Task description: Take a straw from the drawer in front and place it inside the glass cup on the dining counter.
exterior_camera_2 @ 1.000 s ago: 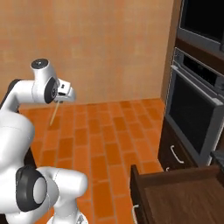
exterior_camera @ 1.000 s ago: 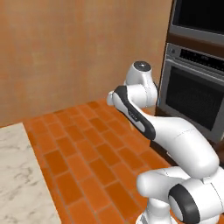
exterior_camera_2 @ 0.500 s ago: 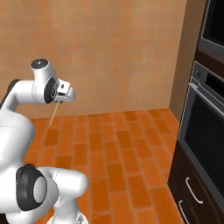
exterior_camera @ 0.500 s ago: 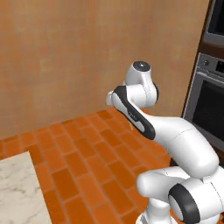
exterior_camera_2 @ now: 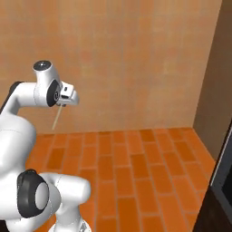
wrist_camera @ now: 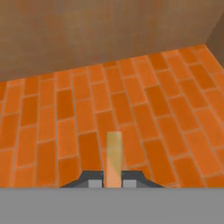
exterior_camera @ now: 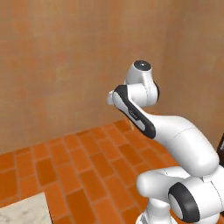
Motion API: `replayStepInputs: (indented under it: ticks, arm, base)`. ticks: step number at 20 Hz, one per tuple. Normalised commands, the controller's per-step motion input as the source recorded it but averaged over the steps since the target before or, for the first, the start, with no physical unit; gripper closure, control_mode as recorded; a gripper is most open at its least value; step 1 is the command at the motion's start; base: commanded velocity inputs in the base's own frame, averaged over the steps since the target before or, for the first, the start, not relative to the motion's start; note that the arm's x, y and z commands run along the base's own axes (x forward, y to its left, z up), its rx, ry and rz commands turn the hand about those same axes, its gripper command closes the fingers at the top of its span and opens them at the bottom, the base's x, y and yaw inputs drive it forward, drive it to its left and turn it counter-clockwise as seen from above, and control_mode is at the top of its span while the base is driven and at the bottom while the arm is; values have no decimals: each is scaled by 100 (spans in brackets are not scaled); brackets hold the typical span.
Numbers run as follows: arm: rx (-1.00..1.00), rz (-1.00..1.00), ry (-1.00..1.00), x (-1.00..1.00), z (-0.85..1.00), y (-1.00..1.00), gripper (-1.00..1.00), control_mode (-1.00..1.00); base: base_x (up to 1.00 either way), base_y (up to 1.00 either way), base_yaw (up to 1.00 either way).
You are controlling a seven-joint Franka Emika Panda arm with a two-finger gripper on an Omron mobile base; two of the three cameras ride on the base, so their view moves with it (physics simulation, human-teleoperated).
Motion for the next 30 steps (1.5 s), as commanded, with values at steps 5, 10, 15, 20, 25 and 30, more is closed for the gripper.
replayStepInputs:
  ticks: [5,10,15,20,25,30]
  arm:
    - [0,0,0,0,0,0,100,100]
    - [0,0,0,0,0,0,100,100]
    - [0,0,0,0,0,0,100,100]
    - [0,0,0,0,0,0,100,100]
    - [0,0,0,0,0,0,100,100]
    - [0,0,0,0,0,0,100,100]
  base:
    - [100,0,25]
    - [100,0,33]
    - [100,0,45]
    - [100,0,60]
    - [100,-1,67]
    - [97,0,74]
